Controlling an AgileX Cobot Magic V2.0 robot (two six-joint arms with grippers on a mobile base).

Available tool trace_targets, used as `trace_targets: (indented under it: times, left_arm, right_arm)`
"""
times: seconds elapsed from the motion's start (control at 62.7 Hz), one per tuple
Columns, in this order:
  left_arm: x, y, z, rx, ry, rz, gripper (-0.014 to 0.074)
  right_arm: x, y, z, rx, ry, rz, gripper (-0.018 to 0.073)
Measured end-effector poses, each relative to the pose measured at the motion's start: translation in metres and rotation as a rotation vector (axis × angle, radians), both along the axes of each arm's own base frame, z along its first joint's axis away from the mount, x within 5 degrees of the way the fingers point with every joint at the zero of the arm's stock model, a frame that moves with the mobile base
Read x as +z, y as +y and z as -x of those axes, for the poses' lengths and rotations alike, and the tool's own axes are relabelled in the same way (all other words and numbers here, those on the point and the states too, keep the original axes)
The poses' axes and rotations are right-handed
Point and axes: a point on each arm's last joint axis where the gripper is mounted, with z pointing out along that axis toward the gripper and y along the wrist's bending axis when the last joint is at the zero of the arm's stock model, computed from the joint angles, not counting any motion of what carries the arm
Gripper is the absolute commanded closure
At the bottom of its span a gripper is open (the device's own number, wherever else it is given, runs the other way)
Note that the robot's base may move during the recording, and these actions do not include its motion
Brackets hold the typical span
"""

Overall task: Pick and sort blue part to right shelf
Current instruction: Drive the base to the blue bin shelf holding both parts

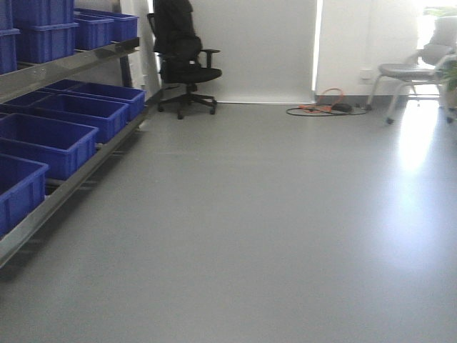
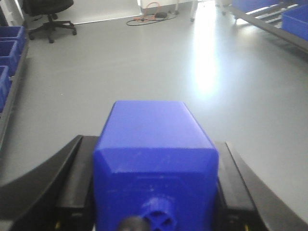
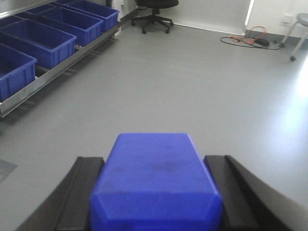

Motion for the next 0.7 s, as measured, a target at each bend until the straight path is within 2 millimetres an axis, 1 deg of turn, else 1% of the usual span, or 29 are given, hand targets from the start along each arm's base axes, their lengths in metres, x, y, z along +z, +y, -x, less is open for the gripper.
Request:
trace_targets:
  times: [0.702]
  left_arm:
    - [0.0,0.0,0.0,-0.001,0.0,0.0,0.0302]
  right_arm:
    - [0.0,0.0,0.0,0.0,0.0,0.0,0.0263]
